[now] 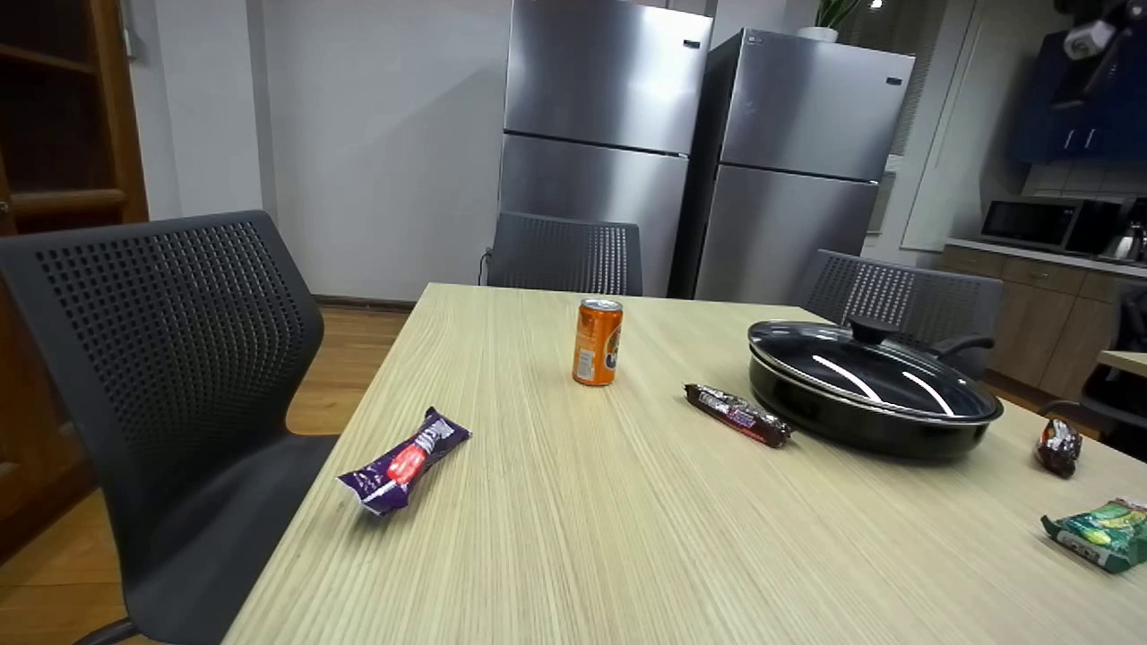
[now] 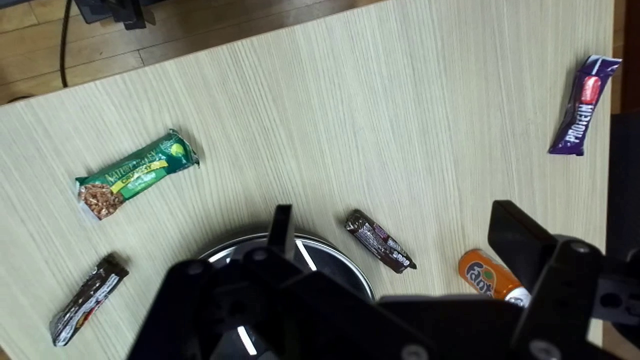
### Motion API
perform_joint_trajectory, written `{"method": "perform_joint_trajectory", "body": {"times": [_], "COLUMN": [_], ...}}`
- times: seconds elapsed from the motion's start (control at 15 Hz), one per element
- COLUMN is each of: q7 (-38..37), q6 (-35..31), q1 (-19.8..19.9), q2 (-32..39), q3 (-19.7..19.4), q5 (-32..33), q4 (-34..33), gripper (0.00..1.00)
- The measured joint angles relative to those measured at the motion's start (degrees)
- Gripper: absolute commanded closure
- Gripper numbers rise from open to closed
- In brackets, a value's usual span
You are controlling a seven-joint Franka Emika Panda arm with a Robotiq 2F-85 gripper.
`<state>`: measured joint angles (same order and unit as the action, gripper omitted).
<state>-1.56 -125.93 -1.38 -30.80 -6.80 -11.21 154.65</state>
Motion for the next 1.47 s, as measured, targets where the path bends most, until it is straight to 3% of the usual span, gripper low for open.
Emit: {"method": "perform_joint_trajectory", "body": {"times": [0.67, 1.47], "q7": [0.0, -0.5], "q6": [-6.4, -13.7], "q1": [2.4, 4.1], "q2": [6.7, 21.9], "q3": [0.2, 0.2], "q5": [3.2, 6.6], "q4": [-1.6, -10.9], "gripper": [0.0, 0.0]}}
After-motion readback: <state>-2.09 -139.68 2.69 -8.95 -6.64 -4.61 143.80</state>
